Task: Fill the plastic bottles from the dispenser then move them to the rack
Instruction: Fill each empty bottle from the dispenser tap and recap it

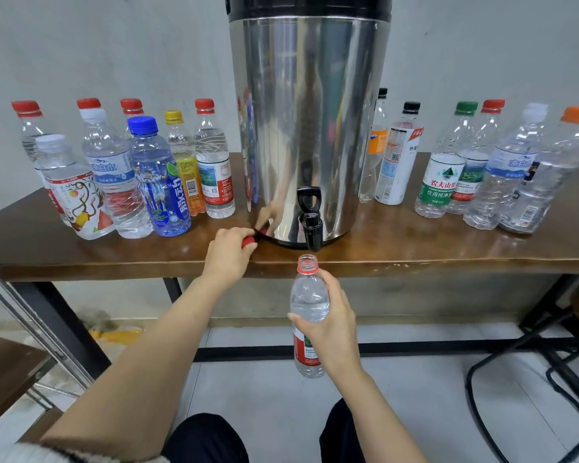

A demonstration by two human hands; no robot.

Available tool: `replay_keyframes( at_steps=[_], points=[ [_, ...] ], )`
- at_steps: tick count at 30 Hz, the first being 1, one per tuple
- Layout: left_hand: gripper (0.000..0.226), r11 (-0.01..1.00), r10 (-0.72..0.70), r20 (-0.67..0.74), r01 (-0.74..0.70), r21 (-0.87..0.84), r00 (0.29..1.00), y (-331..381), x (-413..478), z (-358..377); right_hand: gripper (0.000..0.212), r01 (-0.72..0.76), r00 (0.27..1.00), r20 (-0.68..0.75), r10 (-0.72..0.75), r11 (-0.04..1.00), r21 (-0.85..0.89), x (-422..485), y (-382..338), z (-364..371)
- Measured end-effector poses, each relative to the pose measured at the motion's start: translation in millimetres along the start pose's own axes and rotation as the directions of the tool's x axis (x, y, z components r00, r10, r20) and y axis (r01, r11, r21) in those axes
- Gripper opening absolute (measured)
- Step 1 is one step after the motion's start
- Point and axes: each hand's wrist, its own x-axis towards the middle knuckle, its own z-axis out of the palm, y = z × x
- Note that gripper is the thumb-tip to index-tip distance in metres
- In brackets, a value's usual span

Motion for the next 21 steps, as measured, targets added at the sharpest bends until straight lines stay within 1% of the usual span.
replay_keyframes(
  at_steps=[2, 3, 4, 5, 6, 7, 8, 9, 10, 11, 12, 14, 18, 21],
  points=[
    [0.036, 1.0, 0.006, -0.015, -0.006, -0.022, 1.0, 1.5, -1.9, -2.5, 0.084, 0.004, 1.0, 0.019, -0.004, 1.0, -0.012, -4.7, -2.4, 1.5],
    [0.035, 0.998, 0.004, -0.026, -0.006, -0.059, 1.0, 3.0, -3.7, -4.5, 0.085, 0.011, 1.0, 0.029, -0.01, 1.0, -0.017, -7.4, -4.5, 2.3],
    [0.034, 0.993, -0.009, -0.04, 0.004, -0.121, 0.999, 6.1, -6.7, -8.1, 0.085, 0.017, 0.999, 0.036, -0.017, 1.0, -0.02, -10.2, -7.0, 2.7],
    [0.033, 0.977, -0.035, -0.058, 0.022, -0.213, 0.998, 10.2, -10.7, -13.2, 0.085, 0.025, 0.999, 0.043, -0.024, 0.999, -0.02, -12.6, -10.4, 2.7],
    [0.032, 0.94, -0.073, -0.07, 0.045, -0.337, 0.995, 14.9, -16.2, -20.1, 0.085, 0.036, 0.998, 0.052, -0.035, 0.999, -0.018, -14.6, -15.0, 2.3],
    [0.03, 0.874, -0.111, -0.066, 0.066, -0.482, 0.992, 19.9, -23.1, -28.9, 0.085, 0.048, 0.997, 0.063, -0.047, 0.999, -0.015, -16.0, -20.7, 1.9],
    [0.029, 0.777, -0.134, -0.041, 0.079, -0.625, 0.99, 25.4, -31.4, -38.5, 0.085, 0.061, 0.995, 0.074, -0.06, 0.998, -0.01, -17.0, -27.1, 1.1],
    [0.027, 0.676, -0.136, -0.01, 0.086, -0.732, 0.991, 31.7, -40.3, -48.9, 0.085, 0.074, 0.994, 0.084, -0.074, 0.997, -0.003, -17.3, -34.1, -0.1],
    [0.025, 0.607, -0.12, 0.013, 0.084, -0.79, 0.993, 37.4, -48.8, -59.1, 0.085, 0.09, 0.992, 0.092, -0.09, 0.996, 0.006, -17.4, -41.7, -1.4],
    [0.023, 0.574, -0.095, 0.027, 0.076, -0.815, 0.995, 43.5, -57.2, -69.4, 0.084, 0.108, 0.989, 0.1, -0.109, 0.994, 0.012, -17.5, -49.6, -2.6],
    [0.022, 0.563, -0.064, 0.028, 0.059, -0.824, 0.998, 49.1, -65.3, -79.5, 0.084, 0.125, 0.986, 0.112, -0.126, 0.992, 0.014, -17.6, -57.6, -3.5],
    [0.021, 0.58, -0.006, 0.006, 0.009, -0.815, 1.0, 59.5, -79.9, -99.7, 0.084, 0.156, 0.979, 0.132, -0.157, 0.988, 0.017, -18.2, -72.5, -4.0],
    [0.026, 0.671, 0.05, -0.038, -0.062, -0.739, 0.998, 67.6, -98.2, -129.1, 0.084, 0.242, 0.962, 0.135, -0.238, 0.97, -0.013, -21.0, -93.9, -2.9],
    [0.03, 0.723, 0.059, -0.053, -0.079, -0.686, 0.997, 66.7, -106.6, -144.4, 0.084, 0.285, 0.947, 0.158, -0.278, 0.958, -0.022, -24.2, -104.7, -1.5]
  ],
)
